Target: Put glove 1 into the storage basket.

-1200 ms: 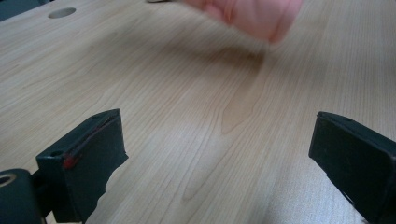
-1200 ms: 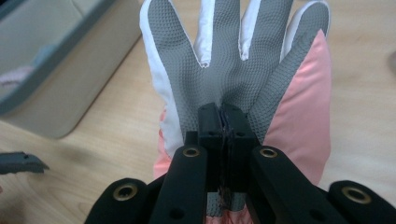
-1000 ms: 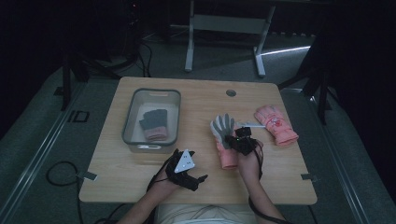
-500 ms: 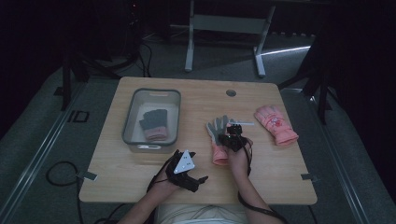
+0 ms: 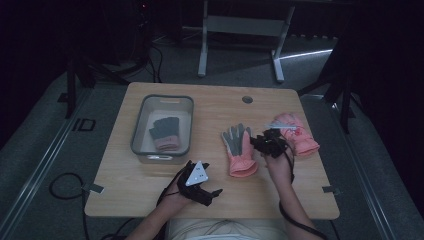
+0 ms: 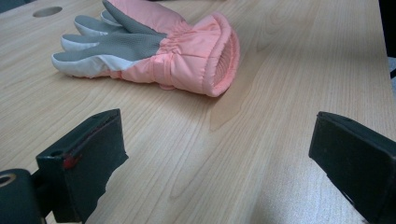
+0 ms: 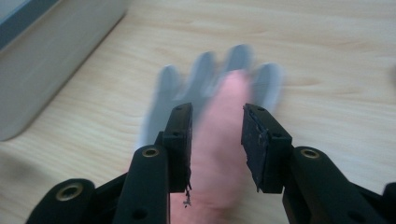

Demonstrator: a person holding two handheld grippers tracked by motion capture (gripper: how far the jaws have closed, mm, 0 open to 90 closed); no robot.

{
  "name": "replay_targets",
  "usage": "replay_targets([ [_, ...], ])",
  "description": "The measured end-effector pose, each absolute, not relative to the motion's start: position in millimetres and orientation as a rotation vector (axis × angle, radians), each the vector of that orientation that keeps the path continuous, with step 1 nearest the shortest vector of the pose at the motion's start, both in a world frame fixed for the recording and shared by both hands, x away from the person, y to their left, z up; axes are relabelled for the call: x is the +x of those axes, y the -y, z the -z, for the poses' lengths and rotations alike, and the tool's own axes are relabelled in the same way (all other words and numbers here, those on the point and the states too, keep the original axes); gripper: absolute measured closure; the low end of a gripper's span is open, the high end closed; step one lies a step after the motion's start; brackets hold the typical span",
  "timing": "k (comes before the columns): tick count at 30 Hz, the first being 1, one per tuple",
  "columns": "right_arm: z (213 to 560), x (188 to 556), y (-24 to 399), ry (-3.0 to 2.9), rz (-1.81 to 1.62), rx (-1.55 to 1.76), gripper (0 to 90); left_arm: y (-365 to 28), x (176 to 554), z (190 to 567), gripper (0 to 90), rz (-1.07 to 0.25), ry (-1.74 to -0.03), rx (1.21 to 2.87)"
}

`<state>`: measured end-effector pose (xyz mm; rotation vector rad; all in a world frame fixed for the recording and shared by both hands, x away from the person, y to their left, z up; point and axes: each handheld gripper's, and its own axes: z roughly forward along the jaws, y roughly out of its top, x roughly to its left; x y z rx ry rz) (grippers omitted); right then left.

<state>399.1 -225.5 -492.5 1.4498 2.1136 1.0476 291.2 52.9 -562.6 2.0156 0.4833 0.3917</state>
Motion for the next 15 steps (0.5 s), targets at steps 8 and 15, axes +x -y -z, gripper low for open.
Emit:
replay_targets([
  [8, 480.8, 413.9, 290.2, -2.047, -0.999, 1.384, 64.1, -51.6, 292.1, 562.7, 3.2, -0.392, -0.481, 2.01],
  [15, 475.9, 434.9, 344.8, -2.053, -0.892, 1.335, 62.8, -52.5, 293.0, 562.5, 3.2, -0.39, -0.478, 1.999],
])
